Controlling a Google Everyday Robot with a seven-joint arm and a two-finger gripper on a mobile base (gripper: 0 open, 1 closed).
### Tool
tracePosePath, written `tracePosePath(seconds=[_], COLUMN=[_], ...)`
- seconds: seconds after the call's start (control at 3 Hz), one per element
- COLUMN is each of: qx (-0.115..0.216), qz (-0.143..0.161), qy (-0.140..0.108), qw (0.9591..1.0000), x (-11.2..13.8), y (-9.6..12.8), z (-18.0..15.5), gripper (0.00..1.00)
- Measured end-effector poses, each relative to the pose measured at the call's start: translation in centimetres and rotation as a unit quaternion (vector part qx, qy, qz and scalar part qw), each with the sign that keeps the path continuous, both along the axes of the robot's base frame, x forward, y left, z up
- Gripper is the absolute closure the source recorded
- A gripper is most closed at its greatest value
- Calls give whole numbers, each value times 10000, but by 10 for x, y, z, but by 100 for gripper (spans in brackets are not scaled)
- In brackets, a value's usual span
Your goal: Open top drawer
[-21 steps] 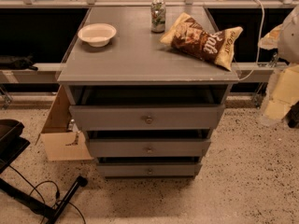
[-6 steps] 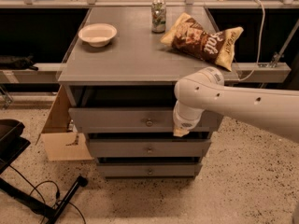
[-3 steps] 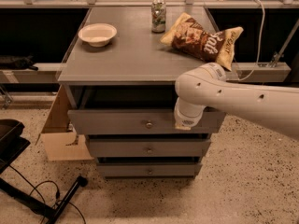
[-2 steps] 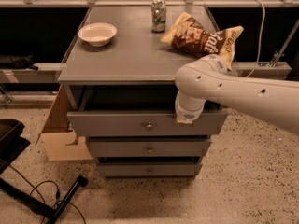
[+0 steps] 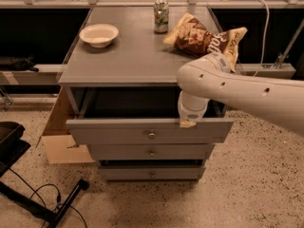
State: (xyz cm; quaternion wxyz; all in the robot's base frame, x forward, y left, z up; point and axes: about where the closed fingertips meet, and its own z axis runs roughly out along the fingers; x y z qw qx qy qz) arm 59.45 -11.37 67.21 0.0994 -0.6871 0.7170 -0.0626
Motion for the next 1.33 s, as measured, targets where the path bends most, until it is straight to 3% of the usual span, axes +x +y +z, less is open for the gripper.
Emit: tracePosePath(seconds=[0.67, 1.0, 1.33], qx=[-380, -380, -445], qz=[344, 344, 422], qy=[370, 370, 628], qw=[9980, 9980, 9961], x=[-8, -8, -21], y=[-8, -8, -16], z=[8, 7, 5], gripper=[100, 100, 86])
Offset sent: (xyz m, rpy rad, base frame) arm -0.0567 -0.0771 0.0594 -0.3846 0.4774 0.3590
